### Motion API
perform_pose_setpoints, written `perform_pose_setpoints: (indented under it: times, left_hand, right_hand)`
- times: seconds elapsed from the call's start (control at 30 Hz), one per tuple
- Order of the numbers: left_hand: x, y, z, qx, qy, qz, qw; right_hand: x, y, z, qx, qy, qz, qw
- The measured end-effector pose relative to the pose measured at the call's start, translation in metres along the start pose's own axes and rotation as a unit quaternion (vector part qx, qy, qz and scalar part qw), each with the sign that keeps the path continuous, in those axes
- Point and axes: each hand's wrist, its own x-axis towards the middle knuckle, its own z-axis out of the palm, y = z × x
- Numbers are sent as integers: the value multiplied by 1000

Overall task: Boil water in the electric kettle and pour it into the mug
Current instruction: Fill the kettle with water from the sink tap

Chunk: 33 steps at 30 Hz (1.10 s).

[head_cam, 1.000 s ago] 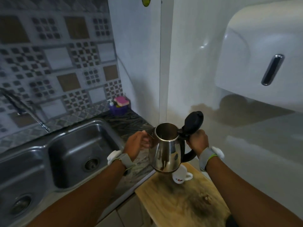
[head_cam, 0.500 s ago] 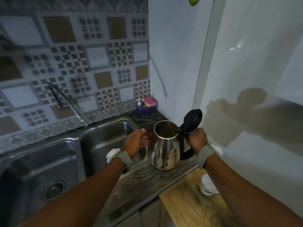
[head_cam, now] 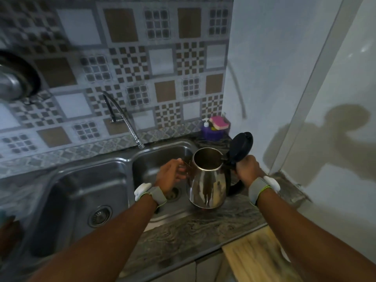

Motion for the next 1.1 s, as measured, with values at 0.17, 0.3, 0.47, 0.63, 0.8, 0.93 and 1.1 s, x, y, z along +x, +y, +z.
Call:
perform_pose_setpoints:
  times: [0.17, 0.3, 0.47, 0.63, 0.8, 0.93, 1.1]
  left_hand:
    - [7, -5, -18, -9, 24, -18, 1000]
    - [18, -8, -34, -31, 78, -25, 996]
    - [35, -16, -54, 1, 124, -35, 992]
    - [41, -25, -73, 3, 158, -46, 986]
    - [44, -38, -97, 4, 180, -75, 981]
    - [45, -46, -111, 5, 192, -72, 979]
    - [52, -62, -136, 6, 204, -83, 975]
  right_hand:
    - [19, -6, 30, 3, -38, -41, 998]
    - [48, -14, 64, -9, -101, -72, 992]
    - [72, -27, 103, -2, -136, -78, 988]
    - [87, -38, 137, 3, -179, -59, 982]
    - [85, -49, 169, -1, -193, -91, 977]
    - [85, -51, 188, 7, -204, -102, 974]
    - [87, -53, 225, -53, -227, -106, 967]
